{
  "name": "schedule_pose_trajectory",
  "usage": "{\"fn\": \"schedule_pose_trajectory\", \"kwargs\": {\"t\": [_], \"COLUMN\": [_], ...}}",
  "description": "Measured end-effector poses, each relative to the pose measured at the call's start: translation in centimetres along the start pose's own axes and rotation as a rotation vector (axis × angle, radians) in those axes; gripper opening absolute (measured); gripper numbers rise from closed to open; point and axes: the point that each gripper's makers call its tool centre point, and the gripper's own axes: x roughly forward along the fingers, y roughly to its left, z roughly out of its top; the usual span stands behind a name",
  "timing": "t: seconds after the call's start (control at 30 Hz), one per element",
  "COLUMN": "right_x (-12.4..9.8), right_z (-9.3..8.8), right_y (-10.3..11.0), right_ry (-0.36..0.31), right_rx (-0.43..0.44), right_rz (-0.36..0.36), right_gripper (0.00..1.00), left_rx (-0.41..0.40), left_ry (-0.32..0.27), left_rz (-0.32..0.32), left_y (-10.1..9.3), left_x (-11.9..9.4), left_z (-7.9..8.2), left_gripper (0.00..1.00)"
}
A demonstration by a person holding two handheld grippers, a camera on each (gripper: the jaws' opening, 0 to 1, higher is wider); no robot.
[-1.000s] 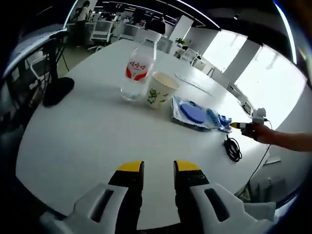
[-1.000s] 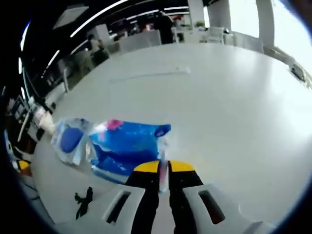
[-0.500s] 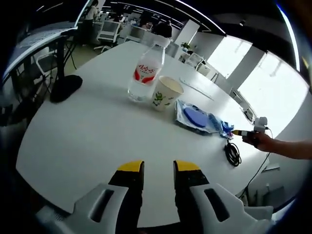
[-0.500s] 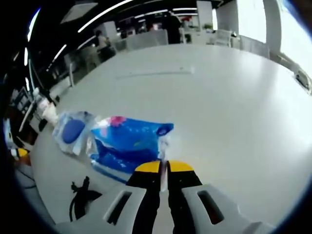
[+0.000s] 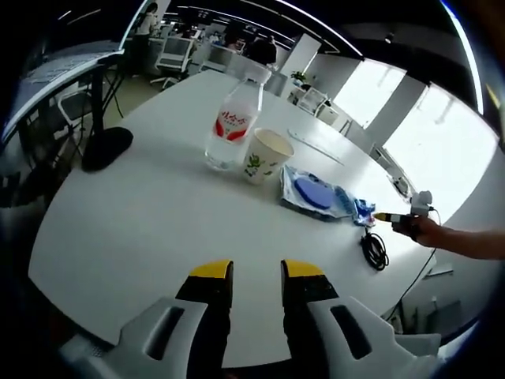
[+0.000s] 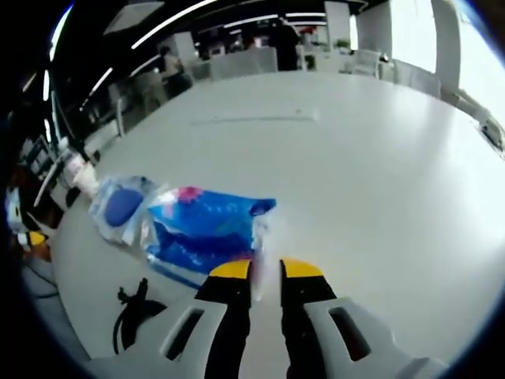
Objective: Arrange the tabletop items into an orderly group along one side of the table until the central work area is clear of visible clutter.
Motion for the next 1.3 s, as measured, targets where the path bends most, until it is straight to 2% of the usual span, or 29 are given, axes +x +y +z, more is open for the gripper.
{"fn": "schedule_pose_trajectory", "kwargs": {"t": [0.3,0.5,0.87,1.03,1.3], "right_x": [-1.6,-2.7,-3.9,-4.0,-4.0], "right_z": [-1.7,-2.7,-4.5,-5.9,-7.1], "right_y": [0.2,1.8,4.3,5.8,7.0], "right_ry": [0.008,0.014,0.026,0.058,0.085], "right_rx": [0.002,-0.034,-0.066,-0.075,-0.073], "right_rz": [0.000,0.034,0.082,0.117,0.097], "right_gripper": [0.12,0.13,0.14,0.17,0.15], "left_rx": [0.021,0.027,0.090,0.075,0.058], "left_ry": [-0.002,-0.006,-0.004,-0.018,-0.039], "left_rz": [-0.024,-0.037,-0.053,-0.057,-0.061], "left_y": [-0.9,-1.0,-1.4,-1.2,-0.7], "left_x": [0.1,0.0,-0.8,-1.2,-1.8], "left_z": [0.1,0.2,-0.2,0.1,0.5], "left_gripper": [0.22,0.22,0.24,0.24,0.24]}}
